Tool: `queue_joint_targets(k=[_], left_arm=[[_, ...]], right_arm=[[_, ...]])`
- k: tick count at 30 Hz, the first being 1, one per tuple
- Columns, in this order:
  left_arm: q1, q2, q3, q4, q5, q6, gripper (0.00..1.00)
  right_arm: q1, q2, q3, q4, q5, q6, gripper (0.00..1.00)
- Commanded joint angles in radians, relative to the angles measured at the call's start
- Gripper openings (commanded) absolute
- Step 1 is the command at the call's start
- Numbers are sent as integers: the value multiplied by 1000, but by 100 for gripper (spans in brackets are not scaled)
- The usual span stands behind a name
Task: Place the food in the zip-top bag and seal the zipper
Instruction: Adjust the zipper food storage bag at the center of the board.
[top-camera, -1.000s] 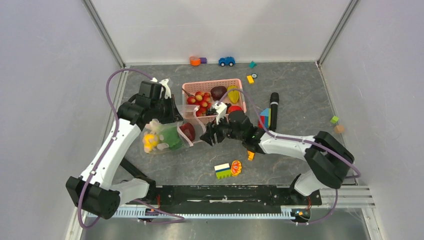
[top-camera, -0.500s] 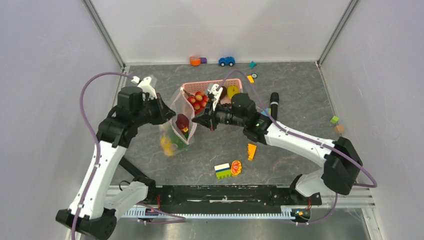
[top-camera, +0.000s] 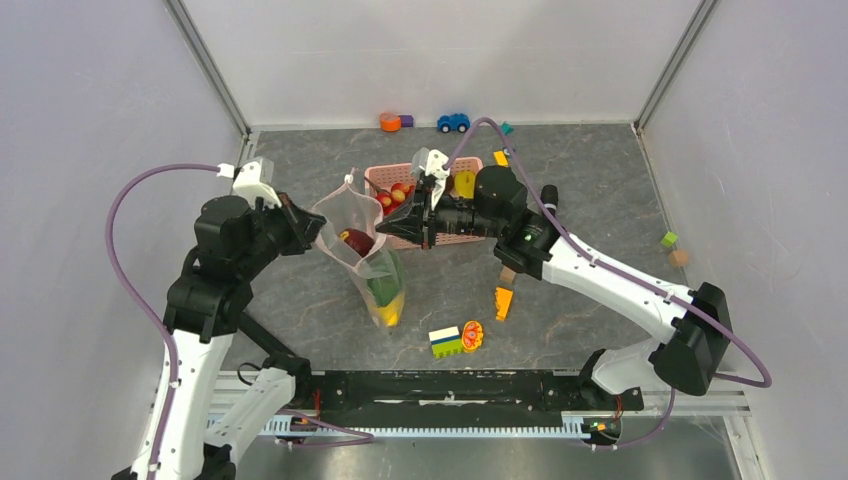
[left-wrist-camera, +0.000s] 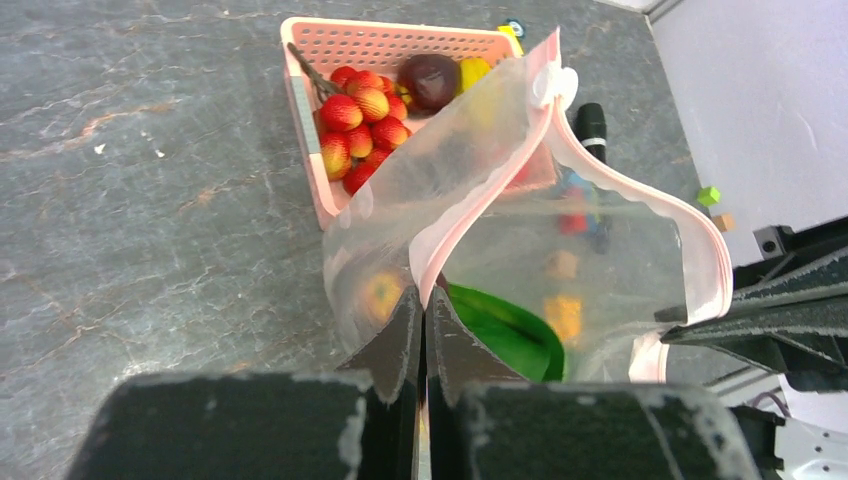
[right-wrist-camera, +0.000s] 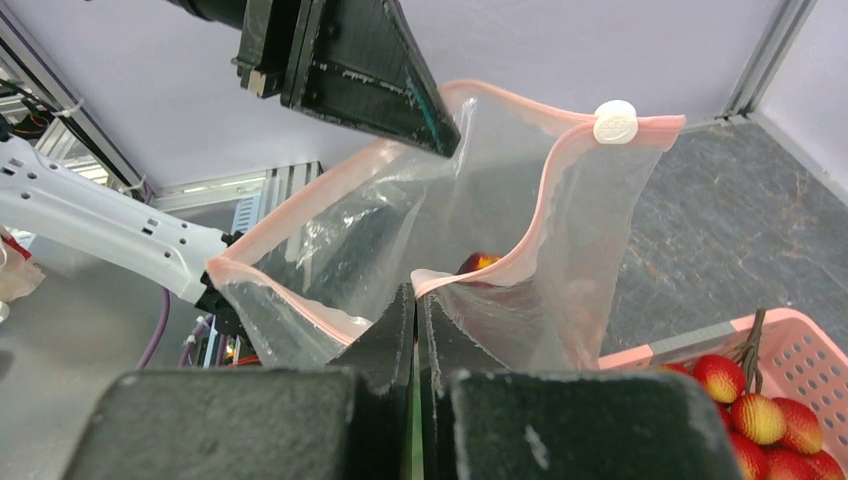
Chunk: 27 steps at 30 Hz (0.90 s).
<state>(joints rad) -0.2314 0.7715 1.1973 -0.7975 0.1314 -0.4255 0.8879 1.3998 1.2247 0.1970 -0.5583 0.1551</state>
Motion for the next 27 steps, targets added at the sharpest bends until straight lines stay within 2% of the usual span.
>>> queue_joint_targets(k=[1,12,16,18,19,21,24,25,27], left_arm=[[19,13,2,29,-109,-34,2],[70,33,14,-1,-164,-43,2],[73,64,21,-12,-141,-33,2],[75,90,19,-14,-99,-32,2],[75,105,19,-14,-80,-32,2],[75,128,19,-17,-62,-33,2],[75,152,12,-17,-56,-33,2],[75,159,10,-18,-56,-32,2],[75,175,12,-25,-55,-33,2]], right_arm=[[-3,-4,21,-26,19,-41,0],[-34,60,-40,-118,160,-65,1],[-39,95,-2,-156,94,-133,10],[-42,99,34,-176,75,-146,21],[-47,97,49,-179,67,-146,34],[-64,88,66,-181,47,-170,51],[-91,64,69,-182,37,-183,88],[-98,53,61,-180,46,-193,98],[-114,24,37,-174,104,-199,98]])
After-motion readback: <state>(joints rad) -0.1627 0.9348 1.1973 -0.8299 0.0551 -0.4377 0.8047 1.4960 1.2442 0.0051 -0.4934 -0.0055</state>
